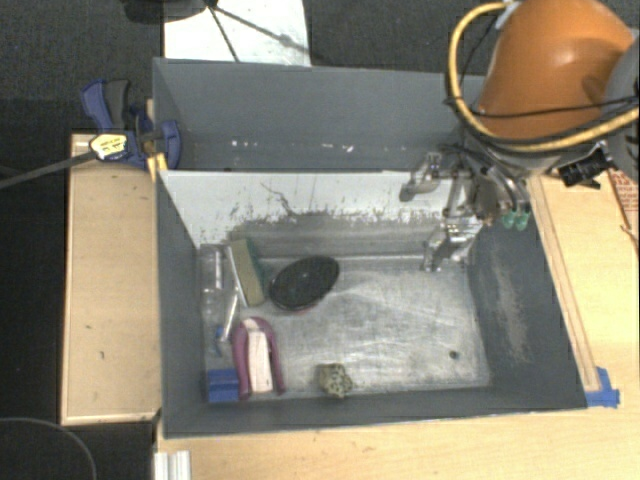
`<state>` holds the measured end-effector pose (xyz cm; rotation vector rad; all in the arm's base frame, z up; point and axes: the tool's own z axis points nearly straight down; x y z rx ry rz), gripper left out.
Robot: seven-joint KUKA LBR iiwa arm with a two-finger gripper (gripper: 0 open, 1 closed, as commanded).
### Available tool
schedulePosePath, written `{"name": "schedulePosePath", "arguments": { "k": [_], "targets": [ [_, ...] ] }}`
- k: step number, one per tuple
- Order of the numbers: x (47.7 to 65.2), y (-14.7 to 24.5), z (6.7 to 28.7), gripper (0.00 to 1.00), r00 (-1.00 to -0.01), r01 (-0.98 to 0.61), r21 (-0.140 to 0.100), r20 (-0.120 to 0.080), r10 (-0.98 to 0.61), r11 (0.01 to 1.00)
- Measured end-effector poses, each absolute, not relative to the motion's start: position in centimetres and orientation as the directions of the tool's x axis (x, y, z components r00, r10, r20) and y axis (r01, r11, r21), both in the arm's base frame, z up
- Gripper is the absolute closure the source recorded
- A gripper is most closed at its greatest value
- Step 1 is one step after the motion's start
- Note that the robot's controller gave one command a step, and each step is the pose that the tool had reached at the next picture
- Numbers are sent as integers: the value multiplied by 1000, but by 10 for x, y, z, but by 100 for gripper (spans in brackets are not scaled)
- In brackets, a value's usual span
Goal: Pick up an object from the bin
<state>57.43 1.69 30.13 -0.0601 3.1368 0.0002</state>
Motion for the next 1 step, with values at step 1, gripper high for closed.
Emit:
{"name": "schedulePosePath", "arguments": {
  "k": [1],
  "targets": [
    [557,66,150,0,-997,-72,1,6,-72,997]
  ]
}}
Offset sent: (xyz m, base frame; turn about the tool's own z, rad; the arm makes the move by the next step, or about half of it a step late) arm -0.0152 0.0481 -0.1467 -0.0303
